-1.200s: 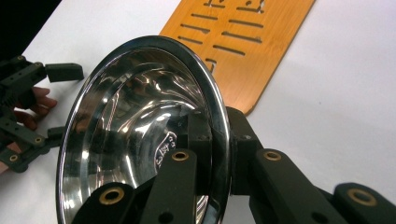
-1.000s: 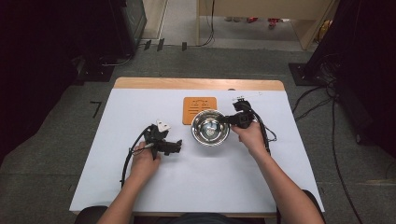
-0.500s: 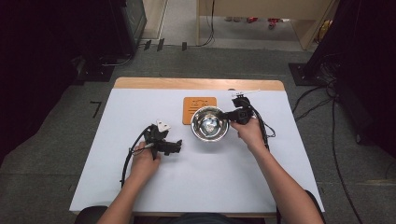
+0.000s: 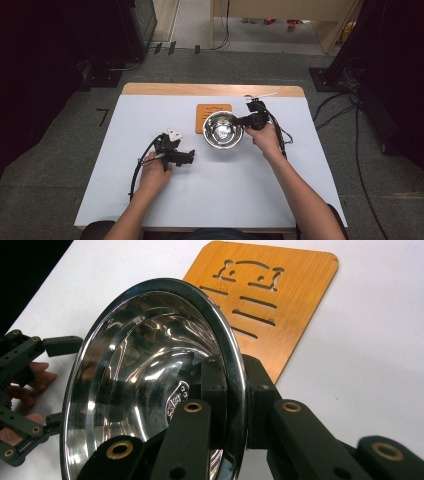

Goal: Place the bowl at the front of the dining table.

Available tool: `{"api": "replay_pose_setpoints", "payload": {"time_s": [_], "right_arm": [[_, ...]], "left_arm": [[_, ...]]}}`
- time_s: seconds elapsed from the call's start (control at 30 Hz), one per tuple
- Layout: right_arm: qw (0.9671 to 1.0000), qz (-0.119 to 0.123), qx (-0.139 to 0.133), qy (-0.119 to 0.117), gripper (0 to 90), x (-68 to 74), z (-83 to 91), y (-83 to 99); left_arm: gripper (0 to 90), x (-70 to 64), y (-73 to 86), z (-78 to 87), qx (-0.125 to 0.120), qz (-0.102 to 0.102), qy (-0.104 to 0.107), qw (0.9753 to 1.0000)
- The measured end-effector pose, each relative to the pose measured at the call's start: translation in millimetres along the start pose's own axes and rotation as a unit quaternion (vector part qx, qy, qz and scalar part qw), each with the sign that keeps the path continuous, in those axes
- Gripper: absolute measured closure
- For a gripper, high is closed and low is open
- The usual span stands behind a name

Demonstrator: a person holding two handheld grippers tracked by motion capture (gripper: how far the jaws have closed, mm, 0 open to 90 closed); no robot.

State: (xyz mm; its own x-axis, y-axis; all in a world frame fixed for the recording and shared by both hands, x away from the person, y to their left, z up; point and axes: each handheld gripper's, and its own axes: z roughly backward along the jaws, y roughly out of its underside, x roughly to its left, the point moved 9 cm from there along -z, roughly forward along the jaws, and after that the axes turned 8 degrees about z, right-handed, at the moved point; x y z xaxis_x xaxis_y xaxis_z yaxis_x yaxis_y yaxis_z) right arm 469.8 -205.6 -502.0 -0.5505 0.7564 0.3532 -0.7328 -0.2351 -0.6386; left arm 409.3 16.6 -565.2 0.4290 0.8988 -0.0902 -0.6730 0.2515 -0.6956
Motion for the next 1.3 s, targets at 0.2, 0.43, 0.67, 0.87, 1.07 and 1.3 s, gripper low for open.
{"api": "replay_pose_setpoints", "payload": {"time_s": [0.2,0.43,0.67,0.87,1.07,1.3], "right_arm": [[1.0,-0.005,-0.002,0.0,83.4,-1.1,-2.7,-5.2],[0.9999,-0.009,-0.004,-0.001,83.4,-3.3,-6.6,-8.2],[0.9999,-0.01,-0.004,0.003,83.4,-7.2,-9.5,-9.7],[0.9999,-0.011,-0.001,0.008,83.4,-10.7,-12.4,-13.3],[0.9998,-0.015,0.001,0.01,83.4,-14.5,-15.7,-16.4],[0.9998,-0.017,0.0,0.01,83.4,-19.7,-17.3,-23.2]], "left_arm": [[0.0,0.0,0.0,0.0,0.0,0.0,0.0,1.0],[0.0,0.0,0.0,0.0,0.0,0.0,0.0,1.0],[0.0,0.0,0.0,0.0,0.0,0.0,0.0,1.0],[0.0,0.0,0.0,0.0,0.0,0.0,0.0,1.0],[0.0,0.0,0.0,0.0,0.0,0.0,0.0,1.0],[0.0,0.0,0.0,0.0,0.0,0.0,0.0,1.0]]}}
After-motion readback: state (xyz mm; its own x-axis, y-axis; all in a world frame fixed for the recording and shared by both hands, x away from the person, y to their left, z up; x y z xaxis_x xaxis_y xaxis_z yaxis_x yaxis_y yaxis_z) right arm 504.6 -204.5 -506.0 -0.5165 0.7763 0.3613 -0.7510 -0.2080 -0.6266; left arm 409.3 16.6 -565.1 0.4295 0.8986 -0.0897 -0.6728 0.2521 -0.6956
